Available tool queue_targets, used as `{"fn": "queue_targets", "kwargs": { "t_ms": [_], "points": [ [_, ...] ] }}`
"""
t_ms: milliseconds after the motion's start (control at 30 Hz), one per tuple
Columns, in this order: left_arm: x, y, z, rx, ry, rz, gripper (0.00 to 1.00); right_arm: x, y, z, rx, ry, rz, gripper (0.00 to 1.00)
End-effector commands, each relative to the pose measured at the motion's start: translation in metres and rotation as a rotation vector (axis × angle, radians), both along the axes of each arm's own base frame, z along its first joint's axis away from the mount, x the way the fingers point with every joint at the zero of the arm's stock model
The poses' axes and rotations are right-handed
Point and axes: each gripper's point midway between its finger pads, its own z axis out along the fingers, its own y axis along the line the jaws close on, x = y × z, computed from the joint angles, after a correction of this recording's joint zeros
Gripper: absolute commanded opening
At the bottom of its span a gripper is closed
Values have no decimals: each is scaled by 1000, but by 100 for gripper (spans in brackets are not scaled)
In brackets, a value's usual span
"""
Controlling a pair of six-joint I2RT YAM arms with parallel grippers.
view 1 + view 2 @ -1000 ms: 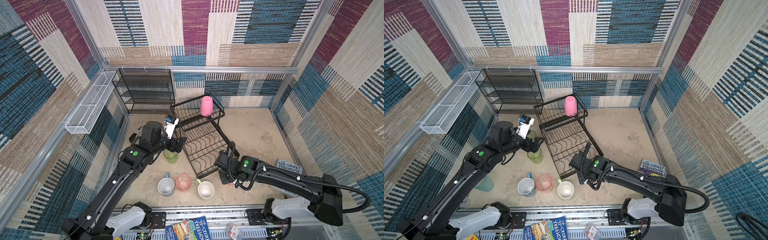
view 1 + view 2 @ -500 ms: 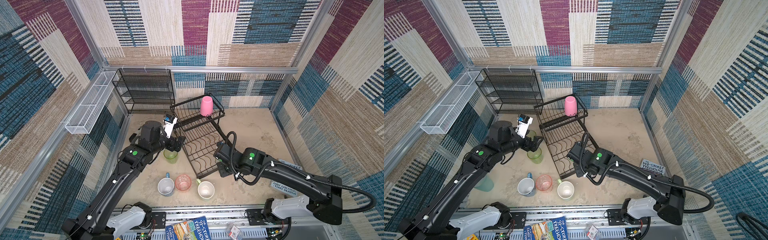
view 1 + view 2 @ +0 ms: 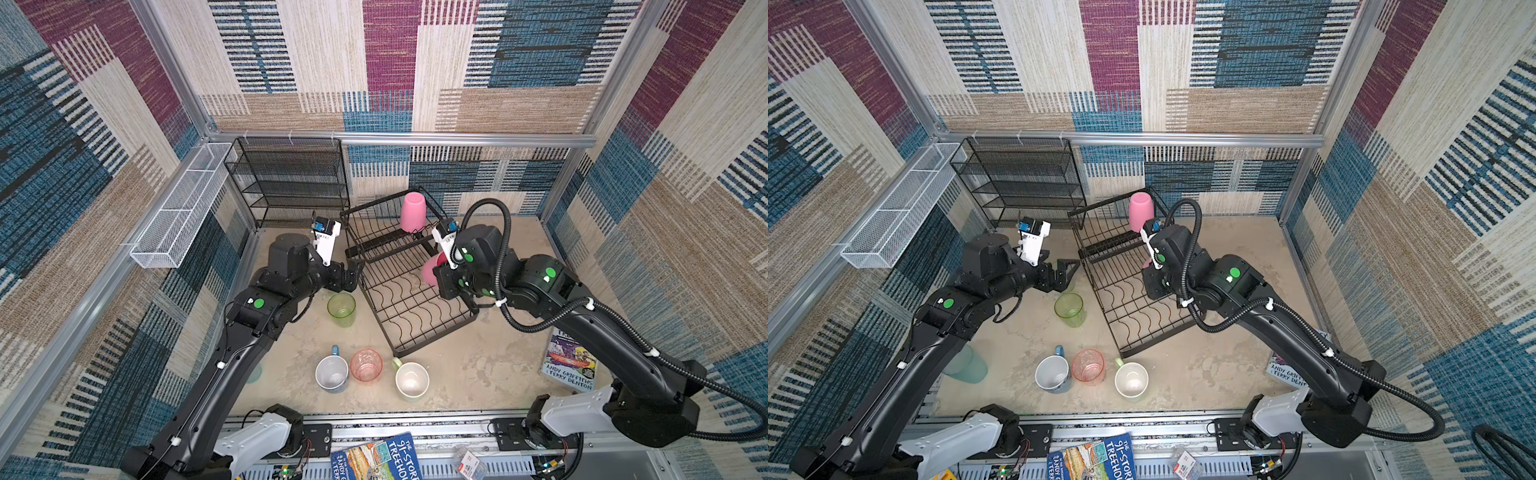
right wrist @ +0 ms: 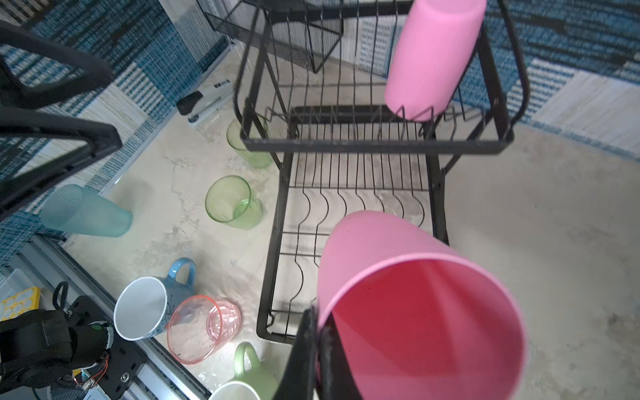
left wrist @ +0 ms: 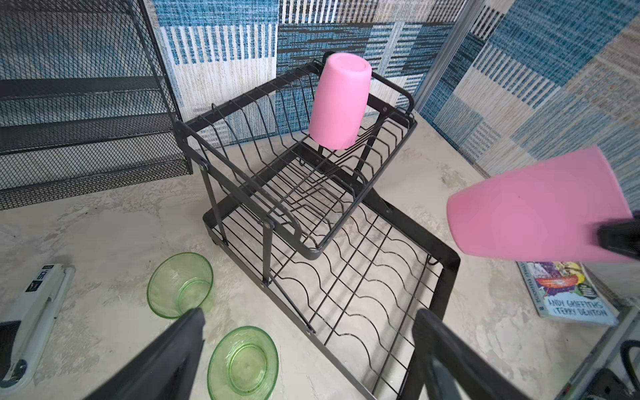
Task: Load cups into a dish rack
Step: Pick up the cup from the bottom-center of the table, then place the cup upside down at the dish rack.
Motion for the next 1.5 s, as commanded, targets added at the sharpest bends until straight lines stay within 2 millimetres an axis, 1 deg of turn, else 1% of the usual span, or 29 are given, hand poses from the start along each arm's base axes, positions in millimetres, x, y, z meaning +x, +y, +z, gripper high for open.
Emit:
{"fn": "queue_targets", "kwargs": {
  "t_ms": [0, 133, 200, 267, 333, 400, 467, 600, 700, 833, 933, 967, 1167, 1300, 1467],
  "points": [
    [0, -1, 11, -76, 41, 20, 97, 13, 20, 58, 131, -159, 117, 0],
    [9, -2, 24, -161, 75, 39, 97, 26, 23, 105, 234, -263, 156, 0],
    [16, -4, 32, -238, 100, 40, 96, 38, 25, 122, 265, -325, 157, 0],
    [23, -6, 40, -315, 125, 39, 94, 50, 26, 135, 297, -384, 155, 0],
    [32, -7, 50, -398, 147, 40, 94, 63, 26, 144, 326, -439, 146, 0],
    [41, -11, 62, -493, 163, 26, 92, 75, 29, 149, 347, -493, 157, 0],
    [49, -16, 72, -571, 184, 9, 91, 81, 35, 151, 373, -541, 188, 0],
    [68, -23, 87, -742, 217, 0, 91, 83, 45, 153, 433, -634, 261, 0],
    [81, -28, 97, -881, 242, -13, 91, 91, 48, 147, 440, -660, 281, 0],
    [94, -37, 110, -1010, 275, -59, 92, 93, 54, 137, 451, -698, 336, 0],
    [106, -39, 113, -1070, 294, -57, 93, 91, 56, 132, 462, -723, 367, 0],
    [111, -39, 114, -1096, 298, -54, 93, 93, 59, 124, 460, -712, 377, 0],
    [131, -41, 113, -1231, 331, -52, 94, 99, 68, 109, 465, -705, 413, 0],
    [136, -43, 120, -1276, 337, -71, 94, 102, 73, 105, 466, -699, 430, 0],
    [139, -48, 119, -1294, 362, -73, 94, 103, 77, 106, 475, -705, 445, 0]
  ]
}}
